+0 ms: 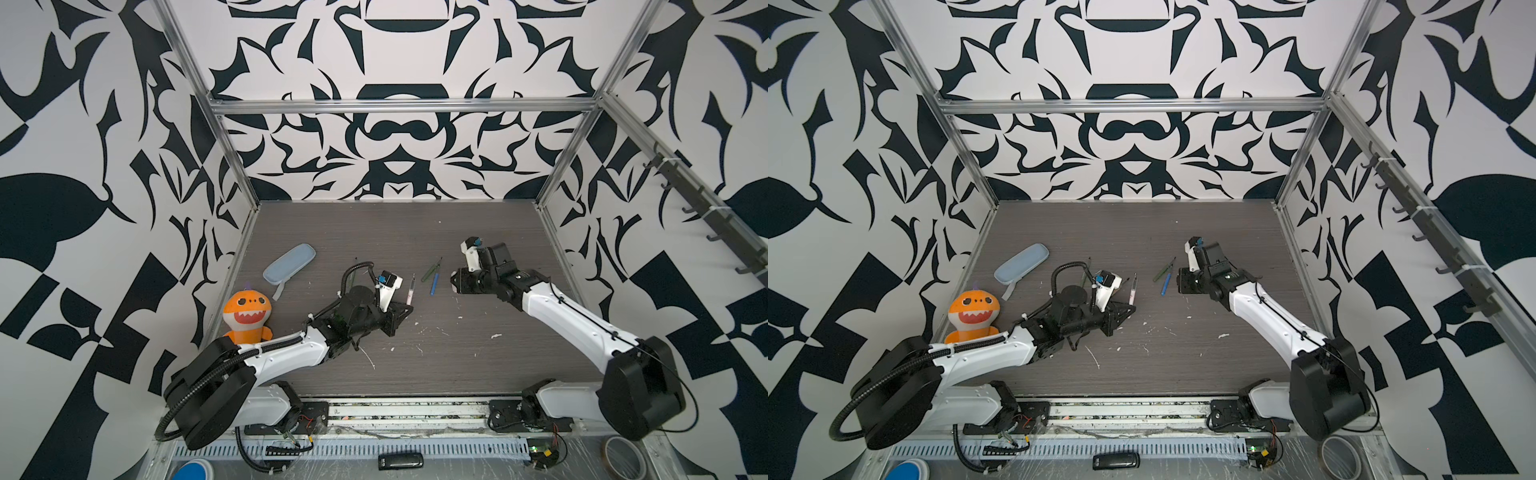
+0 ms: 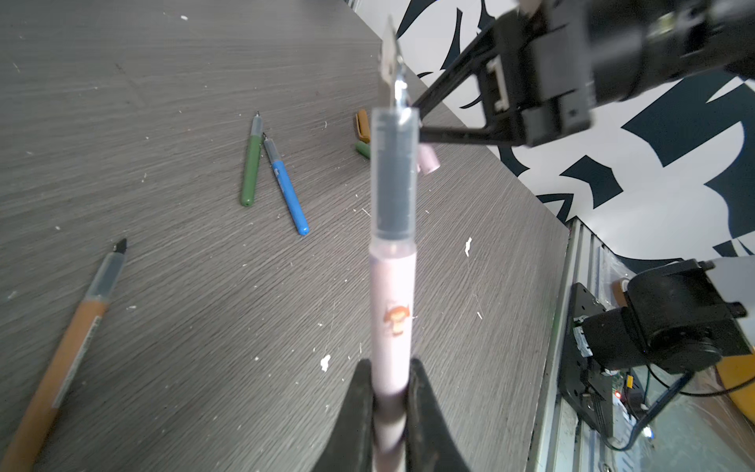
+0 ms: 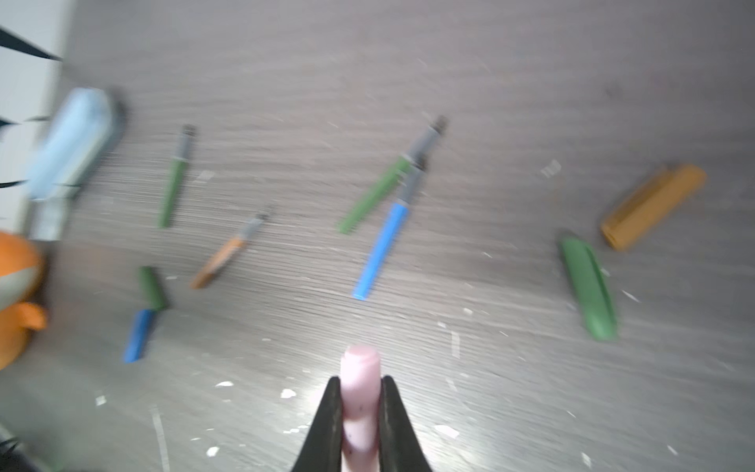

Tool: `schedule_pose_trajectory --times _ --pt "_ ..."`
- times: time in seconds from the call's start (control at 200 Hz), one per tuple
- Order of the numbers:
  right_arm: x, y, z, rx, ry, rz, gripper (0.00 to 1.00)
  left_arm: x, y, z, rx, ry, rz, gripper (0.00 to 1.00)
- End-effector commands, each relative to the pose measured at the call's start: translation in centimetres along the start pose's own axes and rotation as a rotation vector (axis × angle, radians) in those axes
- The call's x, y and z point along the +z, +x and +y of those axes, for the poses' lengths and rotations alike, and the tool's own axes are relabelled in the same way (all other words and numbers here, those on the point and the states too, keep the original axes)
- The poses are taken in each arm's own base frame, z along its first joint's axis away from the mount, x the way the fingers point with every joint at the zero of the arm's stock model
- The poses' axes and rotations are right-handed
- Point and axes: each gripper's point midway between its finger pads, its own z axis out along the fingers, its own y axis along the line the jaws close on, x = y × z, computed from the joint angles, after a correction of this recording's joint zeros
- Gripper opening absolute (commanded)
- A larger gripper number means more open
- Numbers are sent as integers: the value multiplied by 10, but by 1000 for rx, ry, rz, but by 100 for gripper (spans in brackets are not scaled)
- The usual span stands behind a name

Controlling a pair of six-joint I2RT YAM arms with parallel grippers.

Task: Insert pens into pen caps
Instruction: Pick up the pen cap from the middle-right of the table, then put on the pen cap to the pen.

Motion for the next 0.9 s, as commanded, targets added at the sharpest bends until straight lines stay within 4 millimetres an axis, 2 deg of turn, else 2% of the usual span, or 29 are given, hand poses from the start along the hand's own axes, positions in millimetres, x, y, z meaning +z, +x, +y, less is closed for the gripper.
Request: schedule_pose_trajectory --times 0.0,0.14,0.355,0.495,0.69,0.895 --pt "-16 -19 42 -62 -126 -135 14 3 -12 -4 -8 12 -41 4" --pt "-40 -33 85 -116 -248 -275 14 3 -13 -6 -11 30 -56 4" --pt "-66 -53 113 -110 -356 -400 13 4 -12 -10 -11 56 -58 3" --pt "-71 -62 126 -117 -398 -445 13 6 -14 -14 -11 81 -53 1" --pt "-65 -65 146 -117 -455 -465 13 6 -18 -21 -3 109 -53 1" --pt "-62 -66 146 -112 -445 -482 13 4 -21 -23 0 116 -57 1"
